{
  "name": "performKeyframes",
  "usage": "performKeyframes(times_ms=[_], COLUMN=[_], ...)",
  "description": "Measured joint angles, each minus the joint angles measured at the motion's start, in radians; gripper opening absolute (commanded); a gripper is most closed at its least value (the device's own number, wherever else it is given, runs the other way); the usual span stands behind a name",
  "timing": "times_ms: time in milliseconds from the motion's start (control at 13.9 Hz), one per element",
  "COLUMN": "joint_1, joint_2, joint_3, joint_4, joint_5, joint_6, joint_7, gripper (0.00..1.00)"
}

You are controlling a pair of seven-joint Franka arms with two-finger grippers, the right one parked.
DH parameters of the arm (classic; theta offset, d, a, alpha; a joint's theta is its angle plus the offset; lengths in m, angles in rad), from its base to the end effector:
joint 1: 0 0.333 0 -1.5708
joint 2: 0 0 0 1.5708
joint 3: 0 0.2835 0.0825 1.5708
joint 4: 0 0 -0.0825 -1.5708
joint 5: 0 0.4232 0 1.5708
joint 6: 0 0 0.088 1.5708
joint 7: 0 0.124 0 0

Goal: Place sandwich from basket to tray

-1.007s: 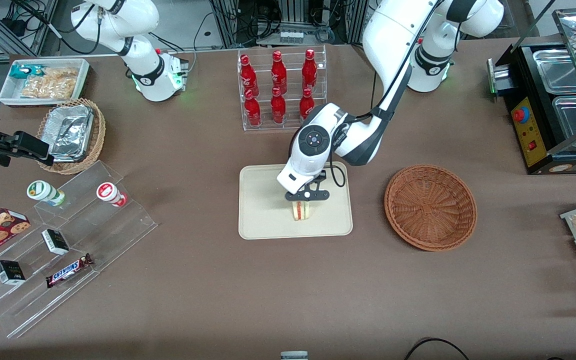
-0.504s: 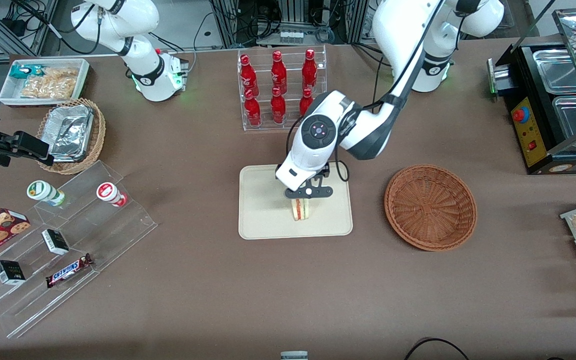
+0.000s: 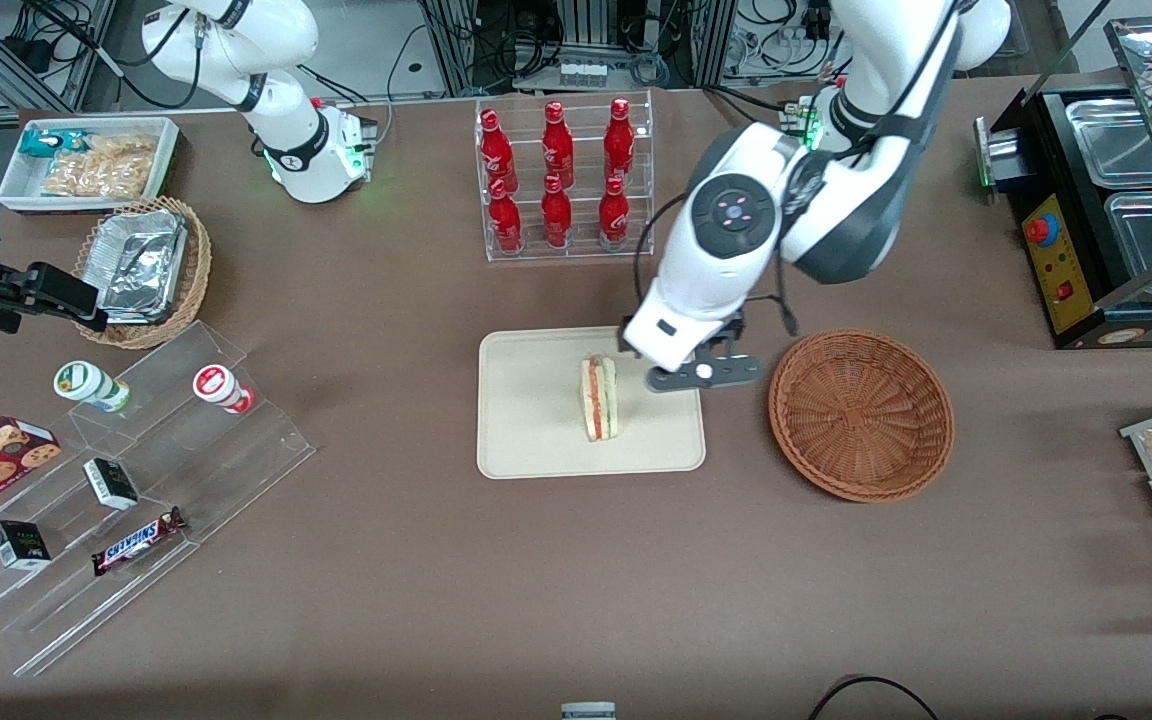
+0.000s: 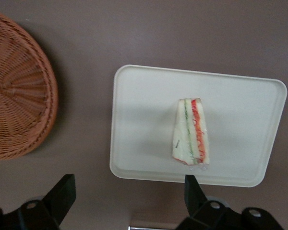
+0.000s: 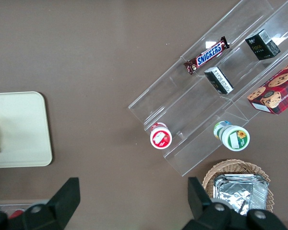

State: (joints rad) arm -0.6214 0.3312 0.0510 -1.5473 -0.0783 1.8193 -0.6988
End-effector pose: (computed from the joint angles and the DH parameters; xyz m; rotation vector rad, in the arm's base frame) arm 0.5658 -0.3756 0.3961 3.1180 0.2305 -0.1283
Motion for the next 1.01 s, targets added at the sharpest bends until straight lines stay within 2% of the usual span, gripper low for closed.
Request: performKeyframes(times_ms=[288,647,1007], joint_1=[0.15,0.314,0.428], joint_2=[-0.064,-0.096,-0.227], joint_3=[0.004,0.004,-0.002], joint_4=[-0.016,-0.062,-0.134], joint_5=[0.015,0.016,0.02], joint_6=[-0.154,-0.186,-0.241], joint_7=[0.013,0.22,0.322], gripper=[1.0,1.0,1.0])
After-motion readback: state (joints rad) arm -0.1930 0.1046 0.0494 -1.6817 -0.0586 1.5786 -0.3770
